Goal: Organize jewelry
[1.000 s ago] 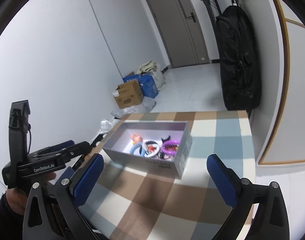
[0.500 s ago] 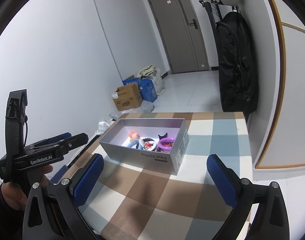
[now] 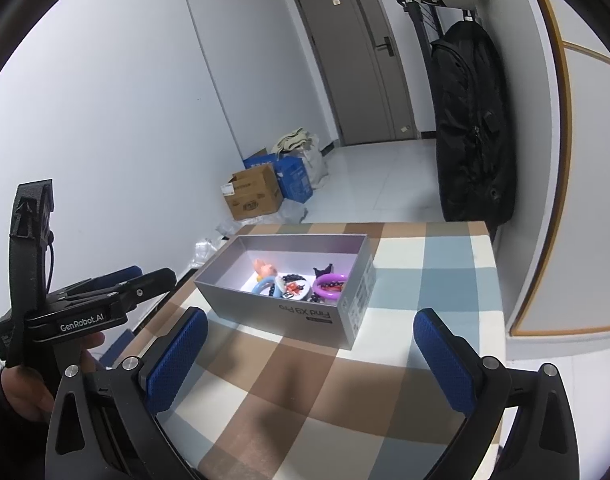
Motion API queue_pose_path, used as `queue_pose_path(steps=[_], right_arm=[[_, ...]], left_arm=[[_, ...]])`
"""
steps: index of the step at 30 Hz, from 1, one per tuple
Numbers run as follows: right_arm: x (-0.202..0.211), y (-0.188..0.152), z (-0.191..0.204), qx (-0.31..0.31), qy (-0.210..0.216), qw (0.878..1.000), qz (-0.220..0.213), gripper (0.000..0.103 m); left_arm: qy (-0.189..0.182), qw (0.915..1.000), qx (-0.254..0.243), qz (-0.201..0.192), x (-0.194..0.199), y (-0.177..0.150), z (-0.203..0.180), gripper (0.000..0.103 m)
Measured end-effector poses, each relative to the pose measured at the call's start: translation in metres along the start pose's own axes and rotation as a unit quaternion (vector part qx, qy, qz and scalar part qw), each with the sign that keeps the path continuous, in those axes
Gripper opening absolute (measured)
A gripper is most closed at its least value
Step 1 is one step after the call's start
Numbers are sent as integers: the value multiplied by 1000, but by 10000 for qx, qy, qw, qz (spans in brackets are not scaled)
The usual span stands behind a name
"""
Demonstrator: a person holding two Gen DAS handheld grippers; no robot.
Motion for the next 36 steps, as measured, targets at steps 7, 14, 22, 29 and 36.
queue_pose_path(steps=[7, 14, 22, 29, 36], right_arm=[[-1, -1, -1, -19, -10, 10000, 38, 103], [-2, -1, -2, -36, -9, 10000, 52, 103], [-3, -1, -2, -39, -10, 10000, 64, 103], [-5, -1, -3, -31, -8, 10000, 74, 103], [-6, -1, -3, -30, -8, 10000, 79, 103]], left_arm=[[-42, 10000, -20, 24, 0, -2, -1, 81], [-101, 9999, -30, 19, 1, -2, -3, 81], [-59, 10000, 14, -11, 2, 0, -1, 81], [-79, 10000, 13, 32, 2, -1, -1, 81], [-132, 9999, 32, 47, 1, -1, -1, 81]])
Point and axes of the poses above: each gripper's, at about its wrist camera, not at the fingertips, and x roughly against the way its jaws point, z to its left, y to its top, the point moved 10 cm from there along -x, roughly the way its jaws point
